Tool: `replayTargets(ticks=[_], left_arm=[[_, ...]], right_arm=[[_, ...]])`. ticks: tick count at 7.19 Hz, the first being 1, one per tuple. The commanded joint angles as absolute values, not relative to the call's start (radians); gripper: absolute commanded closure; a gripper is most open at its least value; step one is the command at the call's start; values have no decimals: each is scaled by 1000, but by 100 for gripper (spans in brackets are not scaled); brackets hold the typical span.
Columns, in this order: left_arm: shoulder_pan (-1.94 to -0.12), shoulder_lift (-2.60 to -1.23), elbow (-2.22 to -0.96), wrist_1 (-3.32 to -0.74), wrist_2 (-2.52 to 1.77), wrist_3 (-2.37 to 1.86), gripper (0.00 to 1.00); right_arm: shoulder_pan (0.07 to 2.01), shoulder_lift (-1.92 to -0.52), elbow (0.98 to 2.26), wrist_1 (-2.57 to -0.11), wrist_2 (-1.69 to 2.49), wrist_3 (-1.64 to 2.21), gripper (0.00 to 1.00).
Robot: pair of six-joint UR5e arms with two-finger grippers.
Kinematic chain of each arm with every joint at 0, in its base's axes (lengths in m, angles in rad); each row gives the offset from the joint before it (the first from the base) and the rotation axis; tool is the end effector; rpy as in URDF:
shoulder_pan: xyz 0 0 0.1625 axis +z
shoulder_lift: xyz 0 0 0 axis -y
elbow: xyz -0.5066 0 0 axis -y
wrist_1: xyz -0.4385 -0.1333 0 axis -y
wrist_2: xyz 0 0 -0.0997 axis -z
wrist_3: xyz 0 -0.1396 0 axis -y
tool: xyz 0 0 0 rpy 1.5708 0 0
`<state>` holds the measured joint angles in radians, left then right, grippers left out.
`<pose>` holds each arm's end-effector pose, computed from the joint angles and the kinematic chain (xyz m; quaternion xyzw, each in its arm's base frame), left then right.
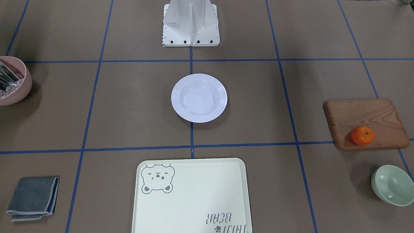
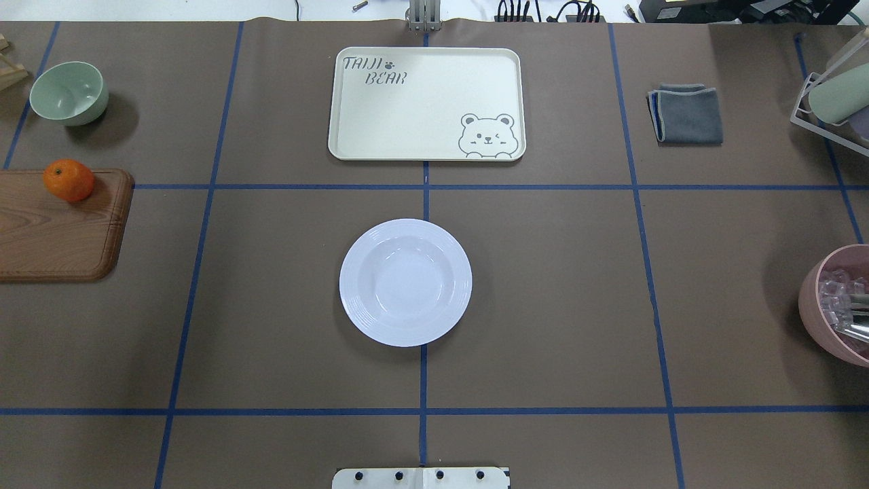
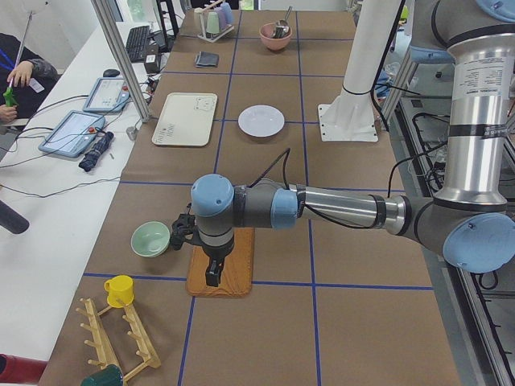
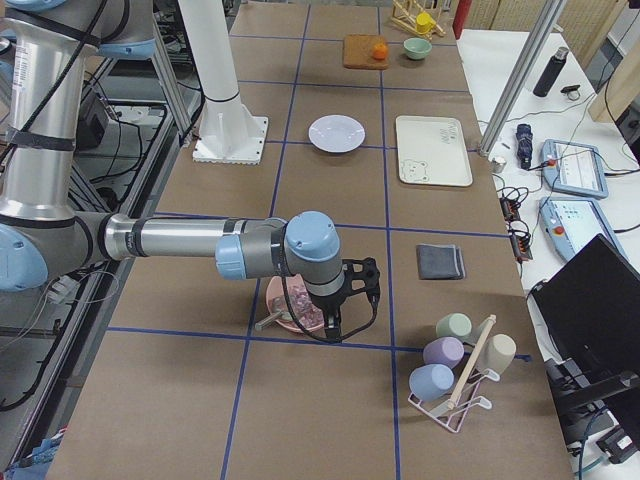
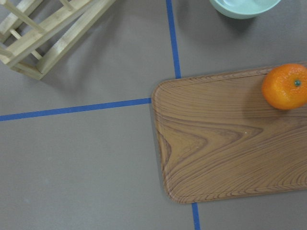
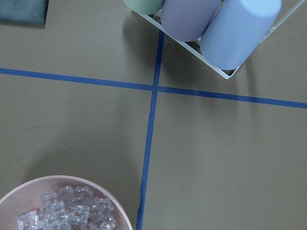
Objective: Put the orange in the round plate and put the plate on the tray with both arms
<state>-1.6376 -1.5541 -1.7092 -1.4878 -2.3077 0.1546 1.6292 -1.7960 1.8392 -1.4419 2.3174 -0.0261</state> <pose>-0.0748 -0.5266 0.7152 0.0577 0.3559 0.0479 0.9315 0.0642 -0.4377 0.7212 0.0953 -0.3596 -0.0164 0.9281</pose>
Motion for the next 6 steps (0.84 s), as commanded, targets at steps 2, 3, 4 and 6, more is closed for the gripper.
replayTargets(ticks=[2, 3, 4, 6], left_arm=[[-1637, -1554, -1715, -1500, -2307, 156, 1], [-1637, -1555, -1730, -1502, -2306, 153, 1], [-1635, -1558, -1736, -1505, -2306, 149, 1], [-1635, -1552, -1706, -1653, -2310, 149, 1]], right_arm=[[1631, -1795, 1845, -1439, 2315, -25, 0], [1631, -1793, 1859, -1396, 2309, -12, 0], [1631, -1795, 1846, -1273, 2303, -11, 0], [1632, -1807, 1829, -1235, 2363, 5, 0]])
